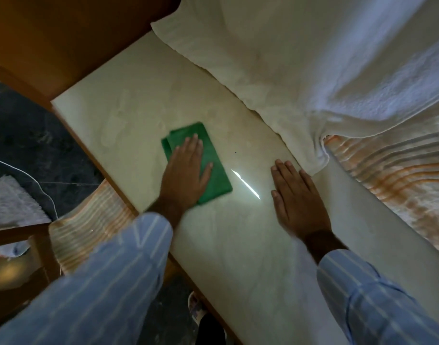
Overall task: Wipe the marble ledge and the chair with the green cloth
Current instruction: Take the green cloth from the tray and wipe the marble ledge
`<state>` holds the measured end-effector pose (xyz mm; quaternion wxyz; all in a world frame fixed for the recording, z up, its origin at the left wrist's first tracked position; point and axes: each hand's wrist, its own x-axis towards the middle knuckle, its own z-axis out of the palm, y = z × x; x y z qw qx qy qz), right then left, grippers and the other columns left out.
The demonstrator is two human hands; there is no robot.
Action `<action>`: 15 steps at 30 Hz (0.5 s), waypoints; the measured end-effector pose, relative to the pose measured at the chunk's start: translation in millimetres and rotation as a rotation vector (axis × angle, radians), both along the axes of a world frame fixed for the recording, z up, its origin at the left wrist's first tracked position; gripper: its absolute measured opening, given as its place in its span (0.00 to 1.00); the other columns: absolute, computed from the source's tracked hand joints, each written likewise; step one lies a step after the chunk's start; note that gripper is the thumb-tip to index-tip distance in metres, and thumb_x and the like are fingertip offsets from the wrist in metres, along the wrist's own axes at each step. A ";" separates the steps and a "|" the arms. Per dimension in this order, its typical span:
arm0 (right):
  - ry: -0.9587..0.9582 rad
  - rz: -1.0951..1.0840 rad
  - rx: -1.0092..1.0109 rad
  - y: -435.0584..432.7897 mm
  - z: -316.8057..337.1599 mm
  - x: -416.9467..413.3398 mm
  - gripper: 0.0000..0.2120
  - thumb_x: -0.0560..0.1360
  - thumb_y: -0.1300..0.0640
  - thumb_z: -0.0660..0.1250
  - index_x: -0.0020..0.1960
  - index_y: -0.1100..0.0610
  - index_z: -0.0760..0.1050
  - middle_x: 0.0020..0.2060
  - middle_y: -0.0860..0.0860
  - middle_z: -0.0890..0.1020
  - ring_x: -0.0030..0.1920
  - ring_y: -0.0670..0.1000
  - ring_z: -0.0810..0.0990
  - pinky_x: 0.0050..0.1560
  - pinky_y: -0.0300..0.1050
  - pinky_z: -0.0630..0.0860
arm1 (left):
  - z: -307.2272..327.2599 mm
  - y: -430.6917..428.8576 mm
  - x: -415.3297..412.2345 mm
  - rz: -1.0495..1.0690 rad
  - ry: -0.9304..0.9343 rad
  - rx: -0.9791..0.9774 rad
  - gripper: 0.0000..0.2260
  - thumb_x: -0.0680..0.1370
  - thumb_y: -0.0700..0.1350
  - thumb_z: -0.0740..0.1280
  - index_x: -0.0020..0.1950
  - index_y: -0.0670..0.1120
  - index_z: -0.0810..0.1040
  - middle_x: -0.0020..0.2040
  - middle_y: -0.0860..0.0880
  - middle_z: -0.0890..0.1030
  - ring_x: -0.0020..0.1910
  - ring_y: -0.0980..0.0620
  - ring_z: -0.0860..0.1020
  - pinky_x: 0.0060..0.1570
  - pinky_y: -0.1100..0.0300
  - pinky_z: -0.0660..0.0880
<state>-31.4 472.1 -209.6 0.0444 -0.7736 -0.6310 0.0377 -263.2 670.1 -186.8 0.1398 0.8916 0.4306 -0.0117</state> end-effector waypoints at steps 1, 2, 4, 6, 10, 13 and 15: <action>0.001 0.002 0.006 0.1 0.2 0.3 0.28 0.86 0.49 0.50 0.84 0.58 0.60 0.84 0.55 0.63 0.85 0.54 0.61 0.84 0.57 0.58 | 1.3 19.1 10.0 0.027 -0.001 0.007 0.29 0.84 0.55 0.53 0.79 0.38 0.60 0.80 0.40 0.59 0.79 0.43 0.57 0.78 0.47 0.53; 0.000 0.003 0.012 0.2 0.2 0.4 0.28 0.86 0.49 0.50 0.84 0.58 0.60 0.84 0.56 0.64 0.84 0.55 0.61 0.84 0.57 0.58 | 2.5 36.0 20.0 0.050 -0.002 0.007 0.29 0.84 0.55 0.53 0.79 0.38 0.60 0.80 0.40 0.59 0.79 0.42 0.57 0.78 0.48 0.53; -0.003 0.005 0.018 0.1 0.2 0.0 0.28 0.87 0.49 0.50 0.84 0.58 0.61 0.84 0.56 0.64 0.84 0.55 0.62 0.84 0.56 0.58 | 3.0 55.7 36.1 0.086 0.003 0.003 0.28 0.84 0.54 0.53 0.78 0.37 0.61 0.80 0.40 0.59 0.79 0.42 0.57 0.78 0.48 0.53; -0.010 0.008 0.017 -0.8 -0.4 -0.2 0.28 0.87 0.49 0.49 0.84 0.58 0.60 0.84 0.55 0.64 0.84 0.55 0.61 0.84 0.57 0.59 | 1.7 49.5 41.1 0.114 -0.003 0.006 0.28 0.84 0.54 0.53 0.78 0.37 0.61 0.80 0.40 0.59 0.79 0.42 0.58 0.78 0.48 0.53; -0.014 0.012 0.002 -0.8 0.0 0.4 0.29 0.87 0.48 0.49 0.85 0.58 0.59 0.84 0.55 0.63 0.85 0.55 0.61 0.84 0.57 0.59 | 0.8 -32.8 12.6 0.069 -0.041 0.002 0.27 0.83 0.53 0.53 0.78 0.38 0.61 0.80 0.40 0.60 0.80 0.43 0.57 0.78 0.46 0.55; -0.011 0.004 -0.009 0.0 0.0 0.2 0.29 0.87 0.48 0.48 0.85 0.58 0.59 0.84 0.56 0.63 0.85 0.55 0.61 0.83 0.58 0.59 | -2.3 -100.1 -16.2 -0.035 -0.033 -0.021 0.28 0.83 0.53 0.54 0.79 0.38 0.60 0.80 0.41 0.59 0.80 0.44 0.56 0.77 0.44 0.56; -0.014 0.000 -0.014 0.0 1.8 0.1 0.29 0.86 0.49 0.48 0.84 0.58 0.59 0.84 0.56 0.63 0.85 0.55 0.61 0.83 0.58 0.59 | -3.4 -108.7 -28.0 -0.126 -0.017 -0.032 0.29 0.83 0.55 0.54 0.79 0.39 0.59 0.81 0.41 0.58 0.80 0.44 0.55 0.77 0.44 0.55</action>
